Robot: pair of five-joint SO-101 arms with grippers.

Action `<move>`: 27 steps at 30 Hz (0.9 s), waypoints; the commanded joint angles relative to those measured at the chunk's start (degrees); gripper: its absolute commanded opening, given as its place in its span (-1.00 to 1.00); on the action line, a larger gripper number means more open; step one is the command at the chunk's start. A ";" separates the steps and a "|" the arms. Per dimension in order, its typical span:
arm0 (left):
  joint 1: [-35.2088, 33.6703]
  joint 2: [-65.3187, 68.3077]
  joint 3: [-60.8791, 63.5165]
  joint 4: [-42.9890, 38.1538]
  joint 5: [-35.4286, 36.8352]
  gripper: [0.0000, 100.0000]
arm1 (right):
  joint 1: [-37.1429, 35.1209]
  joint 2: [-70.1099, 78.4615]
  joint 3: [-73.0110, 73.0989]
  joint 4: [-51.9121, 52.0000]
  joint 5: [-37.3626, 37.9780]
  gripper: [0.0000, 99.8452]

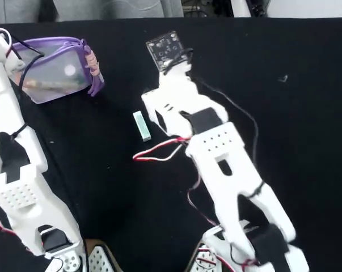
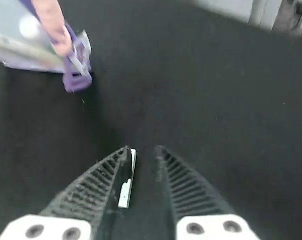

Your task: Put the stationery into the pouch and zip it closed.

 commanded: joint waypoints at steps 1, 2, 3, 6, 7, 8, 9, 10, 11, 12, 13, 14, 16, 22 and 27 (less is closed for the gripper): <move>-1.36 2.29 0.22 0.88 -1.14 -0.94 | 0.62 3.30 0.40 -1.93 -0.53 -0.66; -1.98 2.29 0.04 0.53 -1.05 -0.94 | 0.53 4.70 1.27 -2.11 -0.44 -0.62; -2.59 2.29 -0.04 0.26 -1.05 -0.94 | 0.44 6.11 1.89 -2.73 -0.18 -0.59; -3.91 2.29 0.04 -1.05 -1.05 -0.94 | -1.23 9.80 2.33 -6.24 -0.09 -0.56; -4.26 2.37 0.04 -1.14 -1.14 -0.94 | -2.11 11.21 2.42 -7.03 -0.18 -0.56; -4.62 2.37 0.13 -1.14 -1.14 -0.94 | -3.34 12.97 2.51 -8.00 -0.18 -0.56; -4.88 2.37 0.22 -1.14 -1.14 -0.94 | -4.40 14.81 2.33 -9.14 -0.09 -0.56; -5.05 2.37 0.22 -1.14 -1.14 -0.94 | -5.19 16.66 2.24 -10.37 -0.09 -0.56; -5.14 2.37 0.22 -1.14 -1.14 -0.94 | -5.89 18.51 1.98 -12.04 -0.09 -0.56; -5.14 2.37 0.22 -1.14 -1.14 -0.94 | -6.33 20.44 1.27 -13.10 -0.09 -0.56; -5.14 2.37 0.31 -1.14 -1.14 -0.94 | -6.59 22.46 0.31 -13.71 -0.09 -0.56; -5.14 2.37 0.31 -1.14 -1.14 -0.94 | -6.68 24.40 -1.27 -13.89 -0.09 -0.56; -4.97 2.37 0.22 -1.14 -1.05 -0.94 | -6.68 28.70 -5.05 -13.71 -0.09 -0.56; -4.97 2.37 0.48 -1.14 -0.88 -0.94 | -6.59 40.31 -17.89 -7.30 -0.09 -0.56; -4.70 2.37 0.48 -0.97 -0.88 -0.94 | -6.33 47.08 -29.23 2.64 -0.09 -0.56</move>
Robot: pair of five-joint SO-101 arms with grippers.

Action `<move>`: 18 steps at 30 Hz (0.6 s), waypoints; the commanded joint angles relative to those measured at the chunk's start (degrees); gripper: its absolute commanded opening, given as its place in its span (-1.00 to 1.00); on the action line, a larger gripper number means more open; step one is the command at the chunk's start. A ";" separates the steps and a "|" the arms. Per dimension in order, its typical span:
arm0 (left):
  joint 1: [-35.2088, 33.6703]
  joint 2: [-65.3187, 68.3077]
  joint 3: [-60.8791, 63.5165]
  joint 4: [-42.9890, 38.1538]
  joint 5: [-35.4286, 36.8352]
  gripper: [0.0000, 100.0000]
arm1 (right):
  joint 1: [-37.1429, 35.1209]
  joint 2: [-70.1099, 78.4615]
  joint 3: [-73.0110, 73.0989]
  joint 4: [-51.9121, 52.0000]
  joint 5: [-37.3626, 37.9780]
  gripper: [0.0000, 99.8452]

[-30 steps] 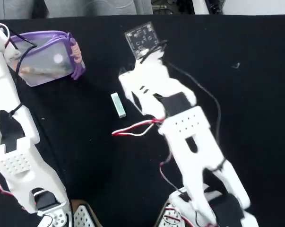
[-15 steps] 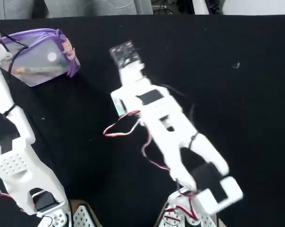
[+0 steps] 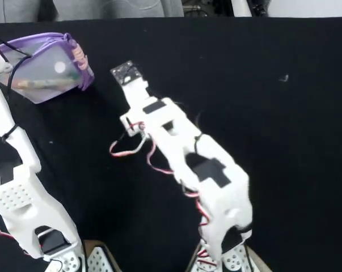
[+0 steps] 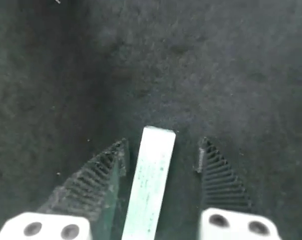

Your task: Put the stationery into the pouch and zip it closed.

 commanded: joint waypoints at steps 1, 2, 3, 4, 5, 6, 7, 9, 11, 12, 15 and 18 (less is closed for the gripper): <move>-0.40 1.67 0.48 -0.35 -0.44 -0.94 | -0.62 2.42 -9.80 6.68 0.18 -0.56; -0.40 1.67 0.57 -0.26 -0.44 -0.94 | -0.62 3.56 -11.65 8.26 0.18 -0.58; -0.40 1.67 0.57 -0.18 -0.44 -0.94 | -0.53 4.62 -13.41 9.76 0.18 -0.62; -0.40 1.67 0.57 -0.18 -0.35 -0.94 | -0.53 5.67 -15.16 11.16 0.18 -0.67; -0.40 1.67 0.57 -0.09 -0.35 -0.94 | -0.44 6.73 -16.84 12.66 0.18 -0.74; -0.40 1.67 0.57 -0.09 -0.35 -0.94 | -0.09 7.69 -18.42 13.98 0.18 -0.80; -0.31 1.67 0.57 -0.09 -0.35 -0.94 | 0.18 8.48 -19.91 15.38 0.18 -0.87; 0.66 1.58 0.57 -0.09 -0.35 -0.94 | 1.14 9.71 -22.55 18.11 0.18 -0.97; 2.33 1.23 0.40 0.44 -0.26 -0.94 | 2.46 10.33 -24.57 20.22 0.00 -0.97; 3.65 1.14 0.04 1.05 -0.26 -0.94 | 3.08 10.33 -25.27 21.10 -0.09 -0.96; 7.96 0.79 -0.57 1.85 -0.26 -0.94 | 5.19 9.45 -26.77 23.12 -0.09 -0.96; 11.47 -0.44 -2.15 2.81 -0.26 -0.94 | 7.12 7.25 -26.86 24.70 -0.09 -0.96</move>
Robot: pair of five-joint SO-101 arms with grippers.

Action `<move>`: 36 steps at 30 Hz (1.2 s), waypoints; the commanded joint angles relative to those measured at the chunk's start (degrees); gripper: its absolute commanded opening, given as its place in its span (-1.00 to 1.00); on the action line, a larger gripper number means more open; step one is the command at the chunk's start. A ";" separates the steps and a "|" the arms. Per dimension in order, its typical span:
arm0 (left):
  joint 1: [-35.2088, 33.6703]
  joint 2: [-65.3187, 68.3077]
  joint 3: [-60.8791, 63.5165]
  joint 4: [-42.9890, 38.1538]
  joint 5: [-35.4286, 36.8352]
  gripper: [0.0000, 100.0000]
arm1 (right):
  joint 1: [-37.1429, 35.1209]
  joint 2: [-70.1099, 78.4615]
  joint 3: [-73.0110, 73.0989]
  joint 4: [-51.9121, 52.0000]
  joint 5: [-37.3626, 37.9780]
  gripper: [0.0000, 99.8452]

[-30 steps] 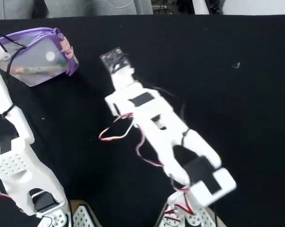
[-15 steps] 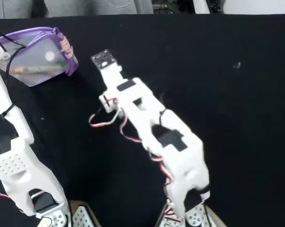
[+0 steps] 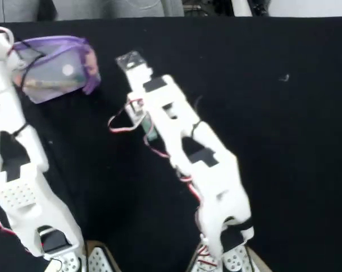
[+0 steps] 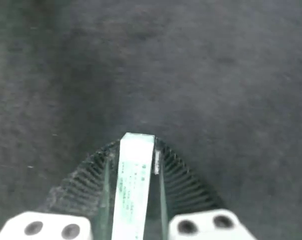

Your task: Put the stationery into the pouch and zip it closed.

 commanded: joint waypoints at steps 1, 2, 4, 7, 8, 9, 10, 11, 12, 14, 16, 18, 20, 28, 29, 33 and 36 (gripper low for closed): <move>5.49 -0.79 -1.27 0.97 -0.18 -0.94 | 3.08 -4.79 -2.86 1.76 -0.35 -0.96; 6.46 -1.41 -1.45 0.97 -0.18 -0.94 | 3.78 -5.93 -2.77 2.20 -0.35 -0.96; 8.40 -3.60 -1.27 0.97 -0.18 -0.94 | 5.45 -8.31 -2.68 3.16 -0.35 -0.96; 10.42 -6.33 -0.75 0.97 -0.35 -0.94 | 8.09 -11.82 -2.68 4.13 -0.35 -0.96; 10.77 -6.68 -0.48 0.97 -0.35 -0.94 | 8.97 -12.88 -2.59 4.40 -0.35 -0.96; 10.95 -7.03 -0.04 0.97 -0.35 -0.94 | 9.85 -13.85 -2.07 4.40 -0.35 -0.96; 10.95 -7.30 0.40 0.97 -0.35 -0.94 | 10.55 -14.90 -1.54 4.40 -0.35 -0.96; 11.21 -7.30 0.92 0.97 -0.35 -0.94 | 11.08 -15.96 -0.92 4.40 -0.35 -0.96; 11.38 -7.30 1.36 0.97 -0.35 -0.94 | 11.43 -17.01 -0.31 4.40 -0.35 -0.97; 11.47 -7.30 2.68 0.97 -0.26 -0.94 | 11.96 -19.21 0.84 4.40 -0.35 -0.97; 12.00 -7.30 4.18 0.97 -0.26 -0.94 | 11.96 -21.85 2.07 4.40 -0.79 -0.97; 13.23 -7.30 5.14 0.97 -0.26 -0.94 | 11.96 -24.66 3.30 4.40 -2.46 -0.98; 13.85 -7.30 5.85 0.97 -0.26 -0.94 | 11.96 -27.74 4.62 4.40 -3.60 -0.98; 12.97 -6.68 7.16 0.88 -0.53 -0.94 | 11.60 -42.15 15.52 -4.40 -3.87 -0.98; 13.05 -6.68 7.16 0.79 -0.53 -0.94 | 11.52 -44.44 17.80 -6.77 -3.87 -0.98; 12.70 -6.68 7.16 0.00 -0.53 -0.94 | 10.20 -53.93 27.38 -17.67 -3.87 -0.98; 12.62 -6.59 7.25 0.00 -0.62 -0.94 | 8.09 -61.05 34.86 -26.90 -3.60 -0.98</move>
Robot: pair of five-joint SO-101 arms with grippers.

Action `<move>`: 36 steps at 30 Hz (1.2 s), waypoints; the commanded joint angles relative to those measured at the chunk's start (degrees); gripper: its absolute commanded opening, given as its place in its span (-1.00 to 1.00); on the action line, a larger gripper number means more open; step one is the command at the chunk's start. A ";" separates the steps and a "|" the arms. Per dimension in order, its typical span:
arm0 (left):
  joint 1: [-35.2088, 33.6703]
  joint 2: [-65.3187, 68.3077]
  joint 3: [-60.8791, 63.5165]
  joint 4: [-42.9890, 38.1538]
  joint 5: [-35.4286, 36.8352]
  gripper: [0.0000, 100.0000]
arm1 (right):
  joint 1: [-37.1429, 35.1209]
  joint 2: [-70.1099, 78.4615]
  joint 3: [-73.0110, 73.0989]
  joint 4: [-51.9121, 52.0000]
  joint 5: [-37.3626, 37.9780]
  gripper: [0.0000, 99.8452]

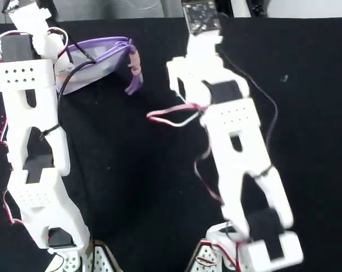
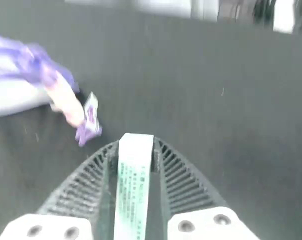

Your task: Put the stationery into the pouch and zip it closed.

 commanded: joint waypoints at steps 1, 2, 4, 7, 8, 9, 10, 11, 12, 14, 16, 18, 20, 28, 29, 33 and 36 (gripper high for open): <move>0.22 -1.14 0.31 -0.70 -0.62 -0.94 | -3.69 -10.68 6.81 -12.31 -0.09 -0.98; 0.22 -1.14 0.31 -0.70 -0.62 -0.94 | -4.66 -12.44 9.27 -15.74 -0.09 -0.98; 0.22 -1.14 0.31 -0.97 -0.53 -0.94 | -6.86 -15.25 14.46 -22.95 0.00 -0.98; 0.13 -1.14 0.31 -1.23 -0.62 -0.94 | -9.41 -16.40 21.14 -34.55 0.00 -0.98; -0.40 -1.14 0.31 -1.23 -0.62 -0.94 | -10.20 -16.22 22.99 -38.68 0.00 -0.98; -0.84 -1.14 0.31 -1.32 -0.44 -0.94 | -10.90 -15.96 24.75 -42.73 0.00 -0.98; -1.27 -1.14 0.31 -1.32 -0.35 -0.94 | -11.69 -15.60 26.42 -46.77 0.00 -0.98; -1.45 -1.14 0.31 -1.41 -0.26 -0.94 | -12.31 -15.16 27.74 -50.64 0.00 -0.98; -1.71 -1.14 0.31 -1.41 -0.26 -0.94 | -13.01 -14.64 28.97 -54.51 0.00 -0.98; -1.63 -1.14 0.31 -1.41 -0.26 -0.94 | -14.33 -13.14 30.55 -61.71 0.00 -0.98; -1.54 -1.14 0.31 -1.41 -0.26 -0.94 | -15.21 -11.03 30.81 -67.34 0.00 -0.98; -1.54 -1.14 0.31 -1.41 -0.26 -0.94 | -15.56 -8.57 30.64 -71.65 0.00 -0.98; -1.54 -1.14 0.31 -1.41 -0.26 -0.94 | -15.56 -6.20 29.67 -74.81 0.00 -0.98; -1.54 -1.14 0.31 -1.41 -0.26 -0.94 | -16.62 0.04 23.16 -80.00 0.00 -0.98; -1.54 -1.14 0.31 -1.41 -0.26 -0.94 | -16.70 0.48 22.81 -80.97 0.00 -0.98; -1.54 -1.14 0.31 -1.41 -0.26 -0.94 | -16.88 2.77 21.85 -85.63 0.00 -0.98; -1.54 -1.14 0.31 -1.23 -0.26 -0.94 | -18.02 4.44 21.49 -87.91 0.09 -0.98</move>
